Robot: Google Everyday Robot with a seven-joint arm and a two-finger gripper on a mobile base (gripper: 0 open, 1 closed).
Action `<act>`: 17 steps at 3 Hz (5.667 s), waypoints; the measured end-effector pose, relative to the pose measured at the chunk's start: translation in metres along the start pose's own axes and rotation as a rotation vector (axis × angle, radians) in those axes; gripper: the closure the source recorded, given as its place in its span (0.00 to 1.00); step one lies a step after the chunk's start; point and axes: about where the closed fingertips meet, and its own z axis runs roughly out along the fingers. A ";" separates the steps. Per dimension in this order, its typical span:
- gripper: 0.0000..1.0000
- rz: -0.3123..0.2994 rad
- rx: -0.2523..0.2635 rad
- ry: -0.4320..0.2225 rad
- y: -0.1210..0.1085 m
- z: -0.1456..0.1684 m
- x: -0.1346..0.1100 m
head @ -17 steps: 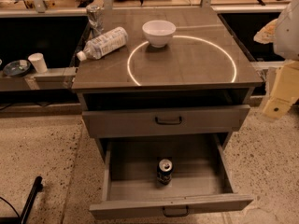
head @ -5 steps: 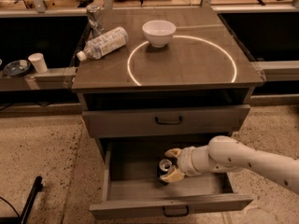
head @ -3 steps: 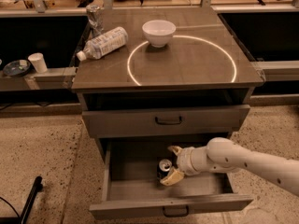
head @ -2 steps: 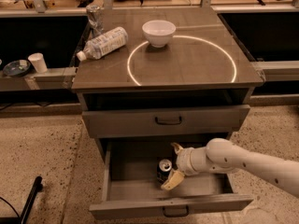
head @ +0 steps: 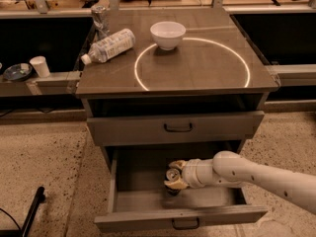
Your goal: Pick pepsi can from middle drawer and place on counter
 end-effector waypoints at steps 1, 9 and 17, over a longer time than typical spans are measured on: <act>1.00 0.006 0.007 -0.106 0.002 -0.015 -0.016; 1.00 -0.101 -0.097 -0.197 -0.153 -0.387 -0.267; 0.51 0.256 0.239 -0.429 -0.221 -0.405 -0.328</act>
Offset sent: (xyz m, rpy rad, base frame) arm -0.0271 -0.0275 0.1263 0.3570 -0.1951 0.0084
